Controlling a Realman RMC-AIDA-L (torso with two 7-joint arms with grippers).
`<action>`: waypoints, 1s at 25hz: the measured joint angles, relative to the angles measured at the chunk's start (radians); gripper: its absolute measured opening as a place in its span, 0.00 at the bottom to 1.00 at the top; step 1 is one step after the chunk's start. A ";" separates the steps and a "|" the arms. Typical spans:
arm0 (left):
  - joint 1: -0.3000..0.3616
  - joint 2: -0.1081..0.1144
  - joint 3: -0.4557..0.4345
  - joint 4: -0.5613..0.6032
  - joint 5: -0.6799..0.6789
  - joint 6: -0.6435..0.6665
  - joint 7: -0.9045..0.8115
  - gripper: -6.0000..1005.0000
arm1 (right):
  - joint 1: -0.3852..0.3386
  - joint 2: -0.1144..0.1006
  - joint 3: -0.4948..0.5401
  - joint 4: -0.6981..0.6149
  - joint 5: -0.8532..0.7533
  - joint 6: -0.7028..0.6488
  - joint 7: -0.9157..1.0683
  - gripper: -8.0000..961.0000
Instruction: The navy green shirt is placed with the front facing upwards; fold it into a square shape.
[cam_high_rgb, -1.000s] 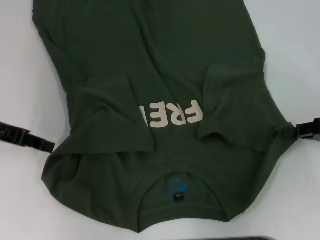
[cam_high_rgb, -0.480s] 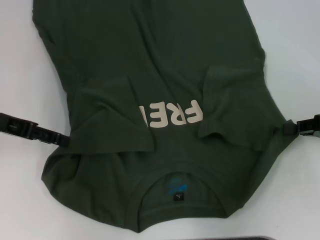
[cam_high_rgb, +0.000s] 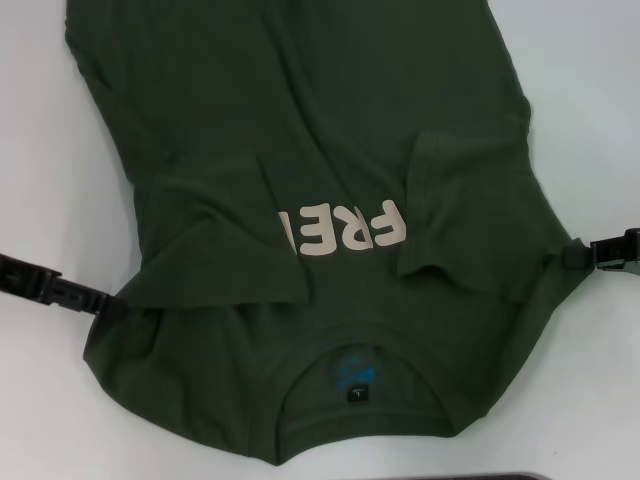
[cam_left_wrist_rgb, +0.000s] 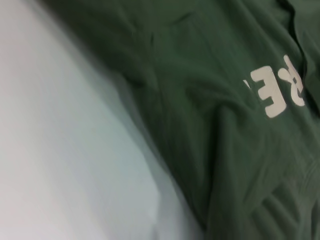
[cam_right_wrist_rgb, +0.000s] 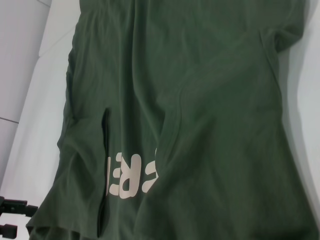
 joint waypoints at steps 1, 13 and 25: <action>0.002 -0.002 0.001 0.000 0.000 0.003 0.000 0.88 | 0.000 0.000 0.000 0.000 0.000 0.001 0.000 0.05; 0.005 -0.021 0.006 -0.002 0.011 -0.017 0.010 0.86 | 0.002 0.000 0.002 0.001 0.000 0.003 0.001 0.05; -0.005 -0.023 0.006 0.000 0.018 -0.050 0.005 0.68 | 0.006 0.000 0.002 0.001 0.000 0.006 0.002 0.05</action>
